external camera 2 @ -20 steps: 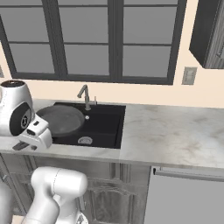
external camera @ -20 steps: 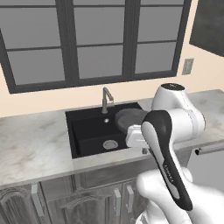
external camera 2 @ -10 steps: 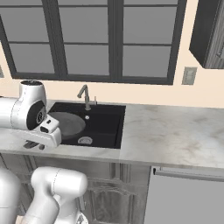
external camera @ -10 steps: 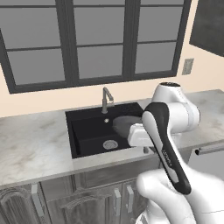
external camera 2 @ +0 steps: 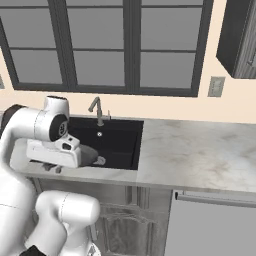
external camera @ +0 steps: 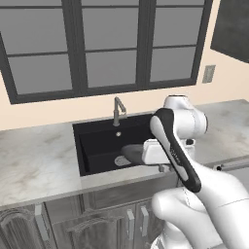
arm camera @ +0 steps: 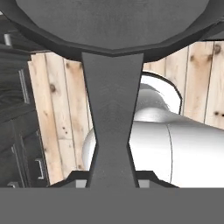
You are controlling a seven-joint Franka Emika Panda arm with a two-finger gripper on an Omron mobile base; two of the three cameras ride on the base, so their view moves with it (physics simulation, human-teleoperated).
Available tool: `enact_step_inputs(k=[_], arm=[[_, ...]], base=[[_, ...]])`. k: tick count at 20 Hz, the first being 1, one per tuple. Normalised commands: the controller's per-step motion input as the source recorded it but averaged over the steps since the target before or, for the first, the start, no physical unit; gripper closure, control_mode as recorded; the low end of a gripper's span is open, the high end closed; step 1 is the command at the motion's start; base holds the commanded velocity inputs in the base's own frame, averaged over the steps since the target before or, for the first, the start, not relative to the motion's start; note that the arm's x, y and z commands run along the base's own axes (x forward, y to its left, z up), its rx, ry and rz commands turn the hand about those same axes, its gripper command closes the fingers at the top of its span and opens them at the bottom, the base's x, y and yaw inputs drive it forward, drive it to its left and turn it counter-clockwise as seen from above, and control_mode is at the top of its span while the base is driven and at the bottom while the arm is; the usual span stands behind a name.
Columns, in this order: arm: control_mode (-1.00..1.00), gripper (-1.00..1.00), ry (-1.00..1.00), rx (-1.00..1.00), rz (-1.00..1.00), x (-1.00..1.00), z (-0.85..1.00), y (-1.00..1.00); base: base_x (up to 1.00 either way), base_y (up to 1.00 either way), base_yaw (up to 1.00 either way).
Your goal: Move the pot and pan from the stove into the sink.
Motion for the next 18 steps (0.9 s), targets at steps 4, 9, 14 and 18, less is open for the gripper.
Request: enact_step_inputs(k=[4,9,14,18], arm=[[-1.00,1.00,0.17,0.00,0.07,0.58,-0.12,-0.07],[-1.00,1.00,0.15,0.00,0.11,0.47,-0.11,-0.02],[-1.00,1.00,0.18,0.01,0.27,0.12,-0.12,-0.17],[-1.00,1.00,0.08,0.01,0.23,0.01,-0.07,-0.18]], base=[[0.00,0.00,0.00],[0.00,0.00,0.00],[0.00,0.00,0.00],[0.00,0.00,0.00]])
